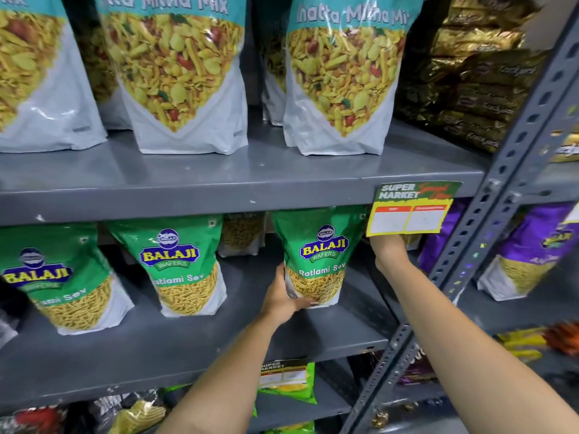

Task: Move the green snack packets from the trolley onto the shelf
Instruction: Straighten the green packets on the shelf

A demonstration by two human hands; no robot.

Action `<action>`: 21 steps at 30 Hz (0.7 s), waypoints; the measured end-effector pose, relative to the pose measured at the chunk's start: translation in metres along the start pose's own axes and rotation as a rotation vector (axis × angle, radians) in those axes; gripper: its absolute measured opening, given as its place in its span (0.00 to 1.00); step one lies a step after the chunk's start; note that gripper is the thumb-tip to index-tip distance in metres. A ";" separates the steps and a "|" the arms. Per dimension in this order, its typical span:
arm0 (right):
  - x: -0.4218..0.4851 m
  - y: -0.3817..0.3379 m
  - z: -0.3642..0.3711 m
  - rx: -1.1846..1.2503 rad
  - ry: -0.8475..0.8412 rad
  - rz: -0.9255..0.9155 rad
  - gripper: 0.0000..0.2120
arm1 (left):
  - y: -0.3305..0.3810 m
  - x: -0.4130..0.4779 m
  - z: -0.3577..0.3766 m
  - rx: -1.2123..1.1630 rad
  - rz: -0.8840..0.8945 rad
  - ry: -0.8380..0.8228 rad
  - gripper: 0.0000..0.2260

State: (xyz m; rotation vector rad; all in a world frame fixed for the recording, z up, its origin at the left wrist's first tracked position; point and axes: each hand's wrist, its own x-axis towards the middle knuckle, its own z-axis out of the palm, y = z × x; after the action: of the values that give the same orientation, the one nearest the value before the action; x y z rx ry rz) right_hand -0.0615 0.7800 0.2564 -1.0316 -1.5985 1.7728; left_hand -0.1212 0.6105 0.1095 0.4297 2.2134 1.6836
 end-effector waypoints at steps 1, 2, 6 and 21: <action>0.008 0.000 -0.004 0.137 -0.059 0.004 0.17 | 0.001 0.003 0.008 -0.022 0.003 -0.022 0.44; 0.008 -0.003 -0.008 0.122 -0.055 -0.030 0.16 | 0.002 0.005 0.015 -0.044 0.010 -0.041 0.44; 0.005 -0.009 -0.026 -0.077 -0.095 0.000 0.09 | 0.001 0.014 0.035 -0.249 -0.043 -0.099 0.46; -0.110 0.151 0.046 -0.337 -0.382 -0.877 0.17 | -0.001 -0.080 -0.119 0.016 0.371 1.129 0.25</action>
State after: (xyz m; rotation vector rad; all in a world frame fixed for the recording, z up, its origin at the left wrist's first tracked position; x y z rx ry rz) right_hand -0.0212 0.6417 0.1291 -0.0217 -2.1693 1.1361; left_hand -0.1002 0.4729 0.1446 -0.2207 3.0068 2.5136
